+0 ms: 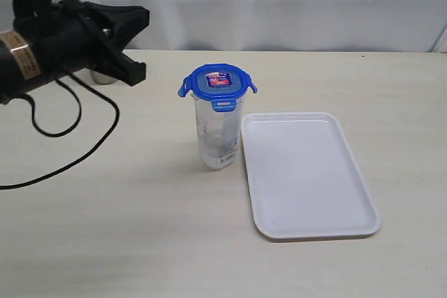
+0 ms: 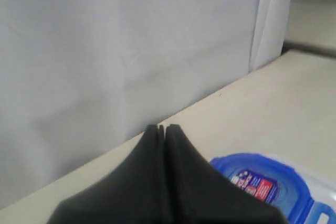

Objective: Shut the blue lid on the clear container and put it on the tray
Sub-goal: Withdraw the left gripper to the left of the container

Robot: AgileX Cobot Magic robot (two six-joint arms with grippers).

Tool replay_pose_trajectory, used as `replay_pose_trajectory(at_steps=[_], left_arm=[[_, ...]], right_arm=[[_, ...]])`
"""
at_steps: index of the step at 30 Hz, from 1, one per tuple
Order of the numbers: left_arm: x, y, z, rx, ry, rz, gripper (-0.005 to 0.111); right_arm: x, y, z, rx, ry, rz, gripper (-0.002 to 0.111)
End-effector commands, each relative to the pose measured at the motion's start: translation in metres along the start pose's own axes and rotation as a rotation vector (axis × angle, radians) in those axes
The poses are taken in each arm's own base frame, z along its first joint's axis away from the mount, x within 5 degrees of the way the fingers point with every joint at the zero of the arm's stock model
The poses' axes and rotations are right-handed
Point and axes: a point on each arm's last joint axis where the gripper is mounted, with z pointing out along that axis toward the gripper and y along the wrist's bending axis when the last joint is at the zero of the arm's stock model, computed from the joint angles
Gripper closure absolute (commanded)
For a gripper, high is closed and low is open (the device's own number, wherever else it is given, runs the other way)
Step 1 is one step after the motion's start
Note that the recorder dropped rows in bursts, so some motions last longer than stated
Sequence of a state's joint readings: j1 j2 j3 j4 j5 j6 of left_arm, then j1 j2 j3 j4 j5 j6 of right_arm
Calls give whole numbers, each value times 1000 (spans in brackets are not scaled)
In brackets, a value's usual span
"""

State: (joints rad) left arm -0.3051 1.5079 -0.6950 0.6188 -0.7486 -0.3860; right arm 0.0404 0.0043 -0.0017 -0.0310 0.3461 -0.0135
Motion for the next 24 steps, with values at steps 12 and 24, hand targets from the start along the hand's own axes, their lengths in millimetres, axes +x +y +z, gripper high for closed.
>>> replay_pose_trajectory(at_steps=[12,24], left_arm=[[59,35,-4,109,17,24,107],[102,40,38,305,2,42,107]], right_arm=[[0,0,0,4,-5,3,104],[0,0,0,4,-5,3,104]])
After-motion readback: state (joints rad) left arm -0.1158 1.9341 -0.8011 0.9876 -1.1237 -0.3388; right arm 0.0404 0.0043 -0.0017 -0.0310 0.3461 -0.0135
